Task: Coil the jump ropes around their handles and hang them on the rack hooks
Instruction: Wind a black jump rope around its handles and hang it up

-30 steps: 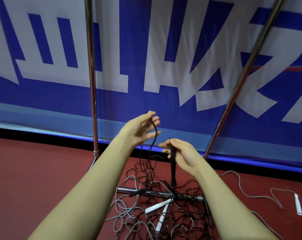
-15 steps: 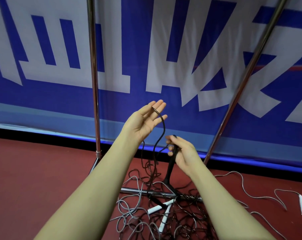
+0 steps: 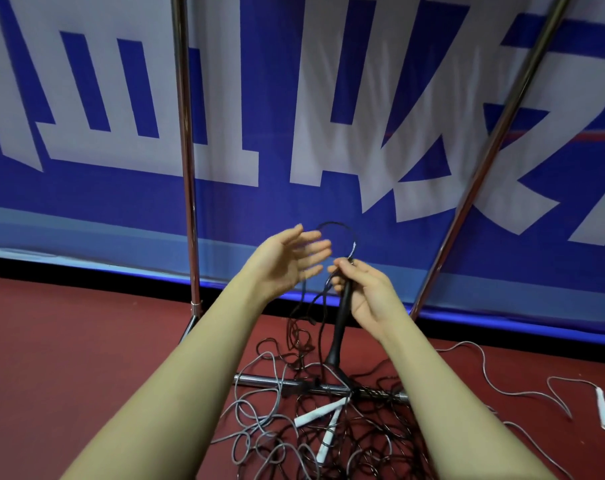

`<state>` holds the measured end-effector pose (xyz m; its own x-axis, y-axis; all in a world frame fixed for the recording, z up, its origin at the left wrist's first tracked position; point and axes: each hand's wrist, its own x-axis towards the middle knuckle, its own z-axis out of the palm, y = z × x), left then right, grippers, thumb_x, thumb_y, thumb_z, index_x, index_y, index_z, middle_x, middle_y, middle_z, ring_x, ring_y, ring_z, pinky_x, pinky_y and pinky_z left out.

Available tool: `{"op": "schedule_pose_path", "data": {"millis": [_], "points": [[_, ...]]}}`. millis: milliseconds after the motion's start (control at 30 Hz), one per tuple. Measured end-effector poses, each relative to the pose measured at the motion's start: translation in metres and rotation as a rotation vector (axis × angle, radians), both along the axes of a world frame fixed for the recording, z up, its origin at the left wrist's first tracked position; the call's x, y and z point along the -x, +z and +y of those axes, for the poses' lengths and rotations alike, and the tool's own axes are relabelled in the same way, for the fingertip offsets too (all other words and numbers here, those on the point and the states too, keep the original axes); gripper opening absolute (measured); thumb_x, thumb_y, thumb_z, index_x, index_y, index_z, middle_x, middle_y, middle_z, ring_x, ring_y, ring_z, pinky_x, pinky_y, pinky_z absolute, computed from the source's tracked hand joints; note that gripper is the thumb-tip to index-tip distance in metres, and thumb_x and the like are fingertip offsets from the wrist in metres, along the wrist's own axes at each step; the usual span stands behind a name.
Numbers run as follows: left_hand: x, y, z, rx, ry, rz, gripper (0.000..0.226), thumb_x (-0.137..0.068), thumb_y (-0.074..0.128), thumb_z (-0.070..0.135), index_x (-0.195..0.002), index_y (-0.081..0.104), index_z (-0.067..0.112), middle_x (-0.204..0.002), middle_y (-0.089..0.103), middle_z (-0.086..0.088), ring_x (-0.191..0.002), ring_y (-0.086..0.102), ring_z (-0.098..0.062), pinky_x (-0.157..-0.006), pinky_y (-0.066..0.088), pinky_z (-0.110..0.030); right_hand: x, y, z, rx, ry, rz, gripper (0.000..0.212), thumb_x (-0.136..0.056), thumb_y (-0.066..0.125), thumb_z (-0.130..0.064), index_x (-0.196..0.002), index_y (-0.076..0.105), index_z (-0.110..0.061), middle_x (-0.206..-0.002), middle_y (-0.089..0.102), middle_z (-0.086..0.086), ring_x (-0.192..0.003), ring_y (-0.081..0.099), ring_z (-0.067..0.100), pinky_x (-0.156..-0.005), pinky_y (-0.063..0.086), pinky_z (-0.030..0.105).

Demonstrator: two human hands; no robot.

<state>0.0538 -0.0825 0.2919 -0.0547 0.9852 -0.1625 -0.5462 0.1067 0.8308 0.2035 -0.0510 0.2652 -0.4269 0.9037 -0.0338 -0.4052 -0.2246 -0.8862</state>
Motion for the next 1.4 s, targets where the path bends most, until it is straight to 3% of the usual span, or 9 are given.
{"op": "schedule_pose_path", "data": {"millis": [100,200,400,800,933,1033,1167,1267,1400], "points": [[-0.002,-0.013,-0.003,0.145,-0.103,0.241,0.030,-0.102,0.040,0.032,-0.095,0.062,0.013,-0.100,0.067,-0.007,-0.089,0.063,-0.020,-0.082,0.049,-0.034,-0.006,0.006,0.004,0.052,-0.099,0.162,0.017,-0.095,0.047,0.003,-0.084,0.060,0.000,-0.065,0.068,0.004,-0.054,0.061,0.007,-0.056,0.052,0.016],[-0.006,-0.015,-0.009,0.151,-0.322,0.327,0.034,-0.100,0.041,0.037,-0.098,0.064,0.011,-0.101,0.070,-0.008,-0.093,0.066,-0.021,-0.092,0.048,-0.035,-0.010,0.010,0.006,0.086,-0.139,0.231,0.017,-0.095,0.047,0.001,-0.084,0.059,0.000,-0.068,0.068,0.005,-0.056,0.063,0.009,-0.059,0.054,0.017],[-0.015,-0.010,-0.013,-0.019,-0.288,0.425,0.011,-0.093,0.056,0.004,-0.093,0.066,0.009,-0.077,0.072,0.000,-0.071,0.069,-0.011,-0.074,0.057,-0.027,-0.014,0.010,0.011,0.075,-0.172,0.213,0.016,-0.095,0.049,0.000,-0.086,0.061,0.000,-0.071,0.068,0.006,-0.060,0.063,0.010,-0.062,0.055,0.019],[-0.018,0.018,-0.004,-0.188,0.183,-0.275,0.014,-0.098,0.048,0.003,-0.087,0.055,0.009,-0.088,0.068,-0.011,-0.077,0.072,-0.018,-0.065,0.060,-0.038,-0.013,-0.008,0.005,0.033,0.171,-0.075,0.027,-0.100,0.041,-0.015,-0.108,0.062,0.000,-0.100,0.072,0.015,-0.093,0.071,0.023,-0.081,0.056,0.029],[-0.012,0.015,0.000,-0.178,0.285,-0.337,0.013,-0.101,0.043,0.004,-0.091,0.049,0.009,-0.108,0.065,-0.014,-0.113,0.061,-0.027,-0.083,0.053,-0.039,-0.008,-0.006,-0.004,0.012,0.325,-0.116,0.028,-0.101,0.038,-0.015,-0.101,0.062,-0.001,-0.092,0.074,0.015,-0.086,0.072,0.024,-0.080,0.057,0.030],[-0.003,0.013,0.000,-0.146,0.283,-0.377,0.010,-0.102,0.043,0.014,-0.100,0.051,0.009,-0.126,0.061,-0.014,-0.122,0.057,-0.025,-0.101,0.045,-0.037,-0.007,-0.003,-0.006,0.001,0.364,-0.127,0.027,-0.097,0.042,-0.017,-0.102,0.062,0.001,-0.076,0.069,0.007,-0.067,0.067,0.019,-0.072,0.056,0.030],[0.003,0.007,-0.002,-0.063,0.171,-0.218,0.018,-0.102,0.042,0.025,-0.094,0.052,0.012,-0.117,0.063,-0.015,-0.106,0.063,-0.025,-0.090,0.048,-0.035,-0.005,0.004,-0.004,0.025,0.314,-0.035,0.025,-0.093,0.044,-0.018,-0.100,0.060,0.001,-0.060,0.046,-0.002,-0.048,0.040,0.009,-0.057,0.046,0.024],[-0.002,-0.004,-0.003,0.088,0.030,-0.005,0.032,-0.103,0.037,0.035,-0.097,0.054,0.009,-0.099,0.066,-0.015,-0.090,0.064,-0.026,-0.089,0.048,-0.039,-0.004,0.012,-0.002,0.068,0.250,0.117,0.023,-0.086,0.049,-0.023,-0.097,0.056,-0.004,-0.057,0.040,-0.004,-0.046,0.036,0.008,-0.056,0.043,0.023],[-0.009,-0.021,-0.001,0.168,-0.177,0.349,0.056,-0.102,0.028,0.050,-0.093,0.065,0.008,-0.079,0.070,-0.008,-0.081,0.062,-0.021,-0.079,0.045,-0.032,-0.006,0.022,0.000,0.119,0.106,0.276,0.020,-0.099,0.041,-0.020,-0.089,0.054,-0.008,-0.056,0.038,-0.005,-0.044,0.034,0.008,-0.054,0.043,0.021]]}}
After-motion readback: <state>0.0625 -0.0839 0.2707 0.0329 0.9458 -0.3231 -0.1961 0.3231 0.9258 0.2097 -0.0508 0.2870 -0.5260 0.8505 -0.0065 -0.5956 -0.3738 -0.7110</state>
